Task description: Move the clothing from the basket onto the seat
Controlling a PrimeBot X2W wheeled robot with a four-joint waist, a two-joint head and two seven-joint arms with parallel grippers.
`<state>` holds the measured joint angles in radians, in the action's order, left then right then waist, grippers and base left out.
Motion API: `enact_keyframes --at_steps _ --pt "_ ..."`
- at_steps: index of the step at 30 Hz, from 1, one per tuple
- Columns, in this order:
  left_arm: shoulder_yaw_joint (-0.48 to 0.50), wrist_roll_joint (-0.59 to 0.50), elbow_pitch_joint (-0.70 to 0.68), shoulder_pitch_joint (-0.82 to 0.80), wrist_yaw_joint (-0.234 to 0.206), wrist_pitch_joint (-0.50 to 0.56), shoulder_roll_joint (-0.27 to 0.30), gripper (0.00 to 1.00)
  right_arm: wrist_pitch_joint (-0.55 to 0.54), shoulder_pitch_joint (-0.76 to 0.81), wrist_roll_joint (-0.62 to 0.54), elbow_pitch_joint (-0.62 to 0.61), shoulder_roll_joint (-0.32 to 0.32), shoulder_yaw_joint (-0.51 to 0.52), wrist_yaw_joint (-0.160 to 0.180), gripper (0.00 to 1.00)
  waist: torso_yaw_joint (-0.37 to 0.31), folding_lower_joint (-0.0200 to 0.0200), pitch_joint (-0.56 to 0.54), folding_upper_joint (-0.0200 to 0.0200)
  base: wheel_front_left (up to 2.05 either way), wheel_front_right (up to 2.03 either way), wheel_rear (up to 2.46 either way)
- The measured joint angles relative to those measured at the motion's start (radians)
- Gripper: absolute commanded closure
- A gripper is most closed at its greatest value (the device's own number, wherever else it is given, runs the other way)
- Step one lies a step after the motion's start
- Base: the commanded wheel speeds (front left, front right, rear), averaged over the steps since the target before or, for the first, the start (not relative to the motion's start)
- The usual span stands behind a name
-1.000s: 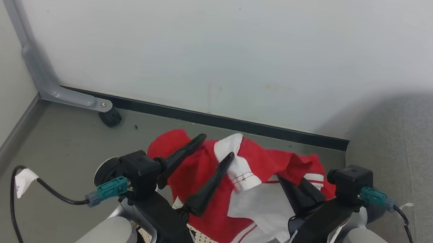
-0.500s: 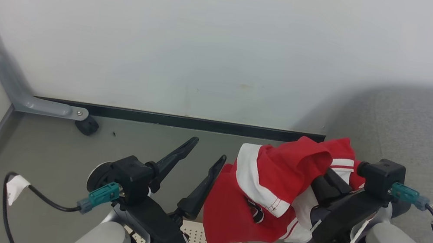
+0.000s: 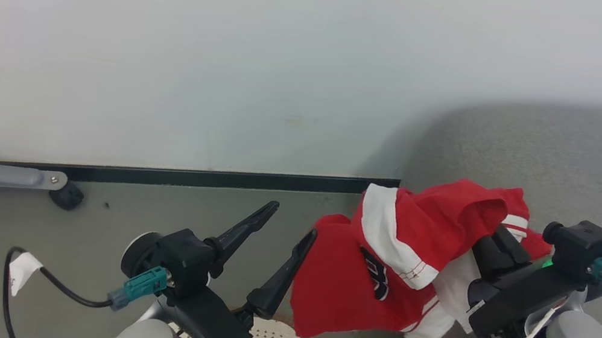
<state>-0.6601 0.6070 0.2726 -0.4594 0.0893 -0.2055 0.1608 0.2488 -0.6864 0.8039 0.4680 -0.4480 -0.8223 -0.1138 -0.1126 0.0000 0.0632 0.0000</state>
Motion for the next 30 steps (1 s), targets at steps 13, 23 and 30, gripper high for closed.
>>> enact_keyframes --at_steps 13,23,30 --pt "-0.036 -0.012 -0.027 0.017 0.000 0.006 0.003 0.00 0.000 0.070 -0.061 -0.119 -0.063 0.114 0.035 1.00 -0.113 0.0000 -0.009 0.0000 0.00 0.00 0.00" --pt "-0.062 -0.020 -0.040 0.016 0.008 0.016 0.002 0.00 0.000 0.107 -0.103 -0.213 -0.080 0.198 0.062 1.00 -0.191 0.0000 0.007 0.0000 0.00 0.00 0.00" --pt "-0.067 -0.022 -0.041 0.016 0.009 0.019 0.001 0.00 0.000 0.134 -0.132 -0.266 -0.091 0.240 0.071 1.00 -0.238 0.0000 0.019 0.0000 0.00 0.00 0.00"
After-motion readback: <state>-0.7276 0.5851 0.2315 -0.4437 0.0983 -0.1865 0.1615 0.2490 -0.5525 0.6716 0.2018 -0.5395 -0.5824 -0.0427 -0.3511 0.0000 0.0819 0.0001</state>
